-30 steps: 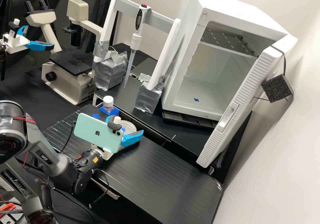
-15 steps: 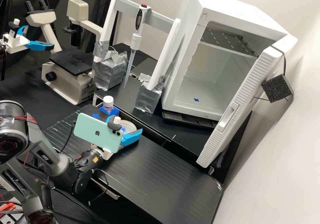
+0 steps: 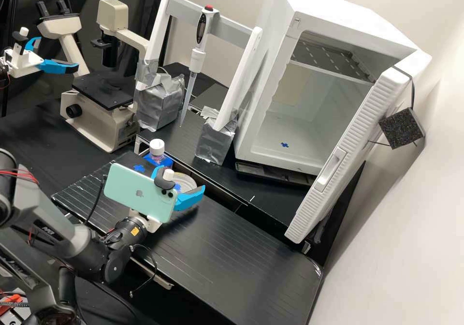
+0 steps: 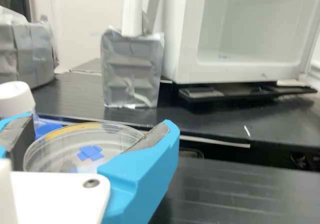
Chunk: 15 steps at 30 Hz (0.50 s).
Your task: Open the lid
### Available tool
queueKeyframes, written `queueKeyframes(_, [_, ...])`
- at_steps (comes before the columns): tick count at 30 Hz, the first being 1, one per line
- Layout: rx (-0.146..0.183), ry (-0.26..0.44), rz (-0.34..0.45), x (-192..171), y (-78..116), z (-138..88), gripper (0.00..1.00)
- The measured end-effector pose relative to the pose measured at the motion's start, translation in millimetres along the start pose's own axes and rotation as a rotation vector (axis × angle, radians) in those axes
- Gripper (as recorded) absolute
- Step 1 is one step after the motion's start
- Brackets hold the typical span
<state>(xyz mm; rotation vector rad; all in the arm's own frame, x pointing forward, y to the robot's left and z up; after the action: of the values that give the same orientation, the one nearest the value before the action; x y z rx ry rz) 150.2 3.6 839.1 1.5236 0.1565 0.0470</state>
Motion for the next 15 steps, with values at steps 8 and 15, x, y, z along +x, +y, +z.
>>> queueKeyframes(8, [-0.012,0.031,0.057,-9.6,8.1,-12.8,0.0])
queueKeyframes(15, [0.009,-0.001,0.193,-15.2,21.6,-12.5,0.0])
